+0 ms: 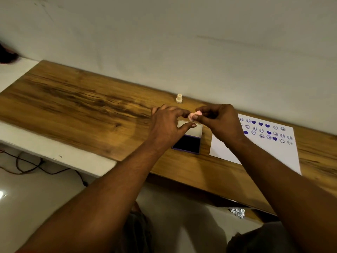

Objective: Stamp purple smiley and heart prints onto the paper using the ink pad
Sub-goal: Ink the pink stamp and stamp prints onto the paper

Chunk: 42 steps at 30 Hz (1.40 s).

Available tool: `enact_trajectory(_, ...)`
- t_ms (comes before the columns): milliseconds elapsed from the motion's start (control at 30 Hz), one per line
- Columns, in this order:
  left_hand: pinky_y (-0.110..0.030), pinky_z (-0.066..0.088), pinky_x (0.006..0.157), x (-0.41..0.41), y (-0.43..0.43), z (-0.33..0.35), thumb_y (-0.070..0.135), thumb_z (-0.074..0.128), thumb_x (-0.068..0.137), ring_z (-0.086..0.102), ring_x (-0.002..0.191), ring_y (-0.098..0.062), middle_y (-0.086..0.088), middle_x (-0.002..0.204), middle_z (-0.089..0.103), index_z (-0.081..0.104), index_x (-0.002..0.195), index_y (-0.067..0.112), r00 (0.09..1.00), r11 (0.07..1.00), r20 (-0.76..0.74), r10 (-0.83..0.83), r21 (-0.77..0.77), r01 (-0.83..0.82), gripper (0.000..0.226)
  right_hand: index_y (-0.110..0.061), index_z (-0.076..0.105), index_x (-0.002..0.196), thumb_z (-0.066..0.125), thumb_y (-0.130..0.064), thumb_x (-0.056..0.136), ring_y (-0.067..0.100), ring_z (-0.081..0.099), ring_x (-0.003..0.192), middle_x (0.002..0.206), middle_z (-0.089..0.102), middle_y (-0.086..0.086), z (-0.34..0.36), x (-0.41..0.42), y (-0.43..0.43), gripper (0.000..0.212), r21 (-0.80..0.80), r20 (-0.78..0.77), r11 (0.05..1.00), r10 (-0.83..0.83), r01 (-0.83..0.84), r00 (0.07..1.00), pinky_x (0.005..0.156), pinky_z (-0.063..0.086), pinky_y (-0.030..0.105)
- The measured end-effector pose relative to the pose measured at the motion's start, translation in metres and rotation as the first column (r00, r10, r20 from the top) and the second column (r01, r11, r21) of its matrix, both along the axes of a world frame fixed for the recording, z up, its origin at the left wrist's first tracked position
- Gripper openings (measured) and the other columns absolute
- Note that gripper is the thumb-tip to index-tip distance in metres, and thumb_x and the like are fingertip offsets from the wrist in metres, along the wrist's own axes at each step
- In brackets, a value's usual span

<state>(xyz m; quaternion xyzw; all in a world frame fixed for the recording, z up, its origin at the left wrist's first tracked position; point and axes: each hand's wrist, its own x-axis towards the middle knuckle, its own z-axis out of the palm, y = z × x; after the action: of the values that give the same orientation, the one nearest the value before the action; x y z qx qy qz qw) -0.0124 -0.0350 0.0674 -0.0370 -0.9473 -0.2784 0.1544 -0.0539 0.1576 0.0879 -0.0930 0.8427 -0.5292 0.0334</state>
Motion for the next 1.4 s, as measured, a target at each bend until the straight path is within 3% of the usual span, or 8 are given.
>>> enact_trajectory(233,-0.041,0.036,0.092,-0.009,0.014,-0.010,0.059,0.065,0.093,0.058,0.110,-0.015,0.014,0.109,0.074,0.075,0.113,0.035,0.998,0.998,0.009,-0.058,0.009,0.058,0.033,-0.019,0.083,0.102,0.086,-0.022,0.087,0.002,0.075,0.084,0.091,0.080,-0.008,-0.004,-0.004,0.011,0.015,0.066,-0.047,0.996,0.057,-0.054,0.997,0.070,0.052,0.011)
enact_trajectory(567,-0.039,0.032,0.094,-0.014,0.002,-0.015,0.052,0.067,0.096,0.055,0.118,-0.018,0.011,0.119,0.073,0.073,0.117,0.035,0.992,0.994,0.084,-0.093,-0.050,0.098,0.028,-0.021,0.082,0.108,0.084,-0.019,0.089,0.004,0.075,0.092,0.098,0.079,-0.009,-0.006,-0.007,0.013,0.019,0.099,-0.139,0.990,0.116,-0.102,0.983,0.078,0.052,0.009)
enact_trajectory(667,-0.036,0.030,0.091,-0.015,-0.014,-0.011,0.050,0.072,0.092,0.056,0.115,-0.018,0.013,0.114,0.073,0.074,0.110,0.037,0.998,1.000,0.060,-0.019,-0.002,0.020,0.022,-0.020,0.082,0.114,0.085,-0.024,0.089,0.006,0.075,0.091,0.103,0.081,-0.006,-0.011,-0.007,0.016,0.026,0.187,-0.175,0.978,0.129,-0.096,0.976,0.081,0.058,0.020)
enact_trajectory(767,-0.038,0.035,0.090,-0.013,-0.030,-0.009,0.051,0.073,0.090,0.058,0.111,-0.020,0.015,0.108,0.073,0.075,0.108,0.037,0.997,0.998,0.035,0.063,0.026,-0.064,0.023,-0.020,0.079,0.123,0.081,-0.029,0.092,0.008,0.073,0.093,0.111,0.081,-0.002,-0.023,-0.002,0.014,0.032,0.363,-0.186,0.915,0.257,-0.177,0.948,0.083,0.062,0.032)
enact_trajectory(867,-0.039,0.036,0.091,-0.011,-0.038,-0.009,0.055,0.072,0.090,0.058,0.111,-0.018,0.018,0.106,0.072,0.074,0.108,0.038,0.993,0.993,0.041,0.112,0.035,-0.113,0.025,-0.023,0.076,0.128,0.078,-0.031,0.095,0.010,0.073,0.094,0.115,0.080,0.000,-0.034,0.005,0.005,0.034,0.475,-0.182,0.847,0.357,-0.236,0.916,0.077,0.059,0.025)
enact_trajectory(1000,-0.041,0.038,0.093,-0.010,-0.042,-0.008,0.057,0.072,0.089,0.059,0.110,-0.017,0.017,0.105,0.072,0.074,0.110,0.037,0.992,0.993,0.050,0.117,0.020,-0.118,0.029,-0.023,0.077,0.119,0.080,-0.034,0.093,0.013,0.075,0.095,0.115,0.079,0.002,-0.041,0.009,-0.003,0.028,0.506,-0.132,0.817,0.390,-0.276,0.911,0.072,0.048,0.011)
enact_trajectory(1200,-0.043,0.043,0.094,-0.009,-0.050,-0.002,0.057,0.077,0.085,0.059,0.107,-0.016,0.018,0.098,0.074,0.078,0.110,0.039,0.990,0.993,0.089,0.110,-0.043,-0.106,0.030,-0.023,0.079,0.120,0.078,-0.034,0.095,0.016,0.075,0.099,0.116,0.079,0.002,-0.047,0.013,-0.009,0.027,0.567,-0.134,0.775,0.422,-0.280,0.896,0.079,0.046,0.017)
enact_trajectory(1400,-0.044,0.047,0.093,-0.007,-0.055,0.000,0.057,0.080,0.082,0.058,0.104,-0.014,0.019,0.093,0.073,0.079,0.110,0.039,0.987,0.992,0.110,0.117,-0.053,-0.112,0.033,-0.021,0.078,0.122,0.076,-0.034,0.096,0.018,0.074,0.101,0.116,0.079,0.003,-0.052,0.019,-0.009,0.029,0.569,-0.168,0.789,0.389,-0.233,0.906,0.084,0.056,0.026)
